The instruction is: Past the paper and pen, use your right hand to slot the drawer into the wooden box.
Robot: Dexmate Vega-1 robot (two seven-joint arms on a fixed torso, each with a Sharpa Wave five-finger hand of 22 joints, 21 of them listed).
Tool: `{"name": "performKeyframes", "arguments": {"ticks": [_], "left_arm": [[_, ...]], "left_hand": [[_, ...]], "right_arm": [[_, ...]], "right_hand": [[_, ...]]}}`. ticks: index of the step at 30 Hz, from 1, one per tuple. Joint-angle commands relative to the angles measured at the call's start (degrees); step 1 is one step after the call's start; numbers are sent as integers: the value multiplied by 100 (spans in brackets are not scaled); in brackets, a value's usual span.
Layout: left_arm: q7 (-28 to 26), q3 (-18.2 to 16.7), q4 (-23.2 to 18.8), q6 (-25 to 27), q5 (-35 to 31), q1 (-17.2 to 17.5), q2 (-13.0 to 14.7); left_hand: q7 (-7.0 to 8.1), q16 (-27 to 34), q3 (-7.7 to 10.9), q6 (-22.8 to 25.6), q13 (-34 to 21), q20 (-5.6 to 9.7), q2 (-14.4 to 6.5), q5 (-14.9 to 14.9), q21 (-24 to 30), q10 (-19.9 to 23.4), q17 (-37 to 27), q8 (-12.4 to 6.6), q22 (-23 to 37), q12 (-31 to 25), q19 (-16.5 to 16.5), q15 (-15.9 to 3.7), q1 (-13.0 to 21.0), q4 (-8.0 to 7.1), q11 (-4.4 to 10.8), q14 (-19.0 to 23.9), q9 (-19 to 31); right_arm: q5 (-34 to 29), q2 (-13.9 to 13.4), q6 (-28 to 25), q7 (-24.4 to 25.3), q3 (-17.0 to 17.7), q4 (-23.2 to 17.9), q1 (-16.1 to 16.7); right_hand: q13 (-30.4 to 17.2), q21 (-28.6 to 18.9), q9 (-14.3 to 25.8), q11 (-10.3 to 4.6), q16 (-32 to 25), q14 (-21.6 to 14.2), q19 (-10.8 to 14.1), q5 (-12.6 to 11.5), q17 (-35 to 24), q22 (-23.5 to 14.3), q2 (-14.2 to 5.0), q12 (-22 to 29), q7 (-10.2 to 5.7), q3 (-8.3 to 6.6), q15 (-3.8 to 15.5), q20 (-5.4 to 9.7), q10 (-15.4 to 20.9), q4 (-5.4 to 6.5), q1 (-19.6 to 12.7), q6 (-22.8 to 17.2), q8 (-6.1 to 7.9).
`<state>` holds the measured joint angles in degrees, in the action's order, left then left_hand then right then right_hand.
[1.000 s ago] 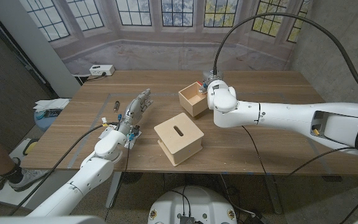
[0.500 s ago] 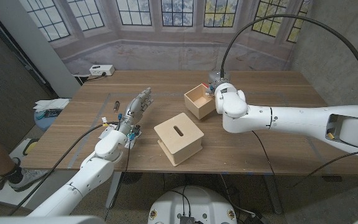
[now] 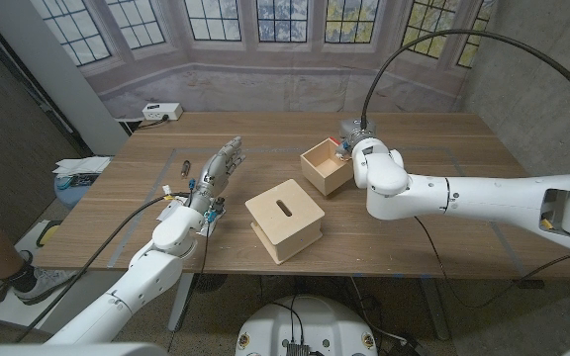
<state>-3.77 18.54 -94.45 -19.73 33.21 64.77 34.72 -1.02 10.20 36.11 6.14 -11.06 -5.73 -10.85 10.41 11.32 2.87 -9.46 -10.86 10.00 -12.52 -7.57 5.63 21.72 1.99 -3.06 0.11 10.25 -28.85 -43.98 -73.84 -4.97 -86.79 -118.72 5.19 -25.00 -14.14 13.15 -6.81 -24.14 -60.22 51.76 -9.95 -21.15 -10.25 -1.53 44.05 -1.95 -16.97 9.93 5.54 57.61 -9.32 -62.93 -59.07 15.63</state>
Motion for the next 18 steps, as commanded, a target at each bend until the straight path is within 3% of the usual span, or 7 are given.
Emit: {"name": "performKeyframes", "arguments": {"ticks": [1,8,18], "left_arm": [[-3,69,-8,66,-32,-85,-34],[-58,66,-83,102,-59,-47,-8],[-232,3,-399,202,-41,289,129]], "left_hand": [[-9,16,10,36,-12,10,24,58,38,3,-30,13,29,19,-52,4,77,11,-19,31,26],[-4,17,6,30,-12,10,23,58,38,5,-31,16,29,20,-52,-3,80,11,-9,31,26],[-10,21,4,43,-13,16,22,59,39,3,-32,11,29,23,-58,-1,87,12,-8,44,26]], "right_arm": [[-28,-299,3,59,31,-308,167],[-34,-418,36,50,24,-420,210],[-58,-488,1,16,0,-489,232]], "right_hand": [[-28,6,12,-51,26,-66,30,-33,-37,-9,-350,42,-112,29,359,6,78,-1,-404,-153,3],[-45,11,12,-66,42,-90,31,-32,-48,-9,-353,45,-102,40,350,5,72,7,-404,-164,-7],[-28,17,13,-65,77,-102,36,-34,-62,-9,-355,29,-113,49,352,2,74,12,-408,-170,-23]]}}
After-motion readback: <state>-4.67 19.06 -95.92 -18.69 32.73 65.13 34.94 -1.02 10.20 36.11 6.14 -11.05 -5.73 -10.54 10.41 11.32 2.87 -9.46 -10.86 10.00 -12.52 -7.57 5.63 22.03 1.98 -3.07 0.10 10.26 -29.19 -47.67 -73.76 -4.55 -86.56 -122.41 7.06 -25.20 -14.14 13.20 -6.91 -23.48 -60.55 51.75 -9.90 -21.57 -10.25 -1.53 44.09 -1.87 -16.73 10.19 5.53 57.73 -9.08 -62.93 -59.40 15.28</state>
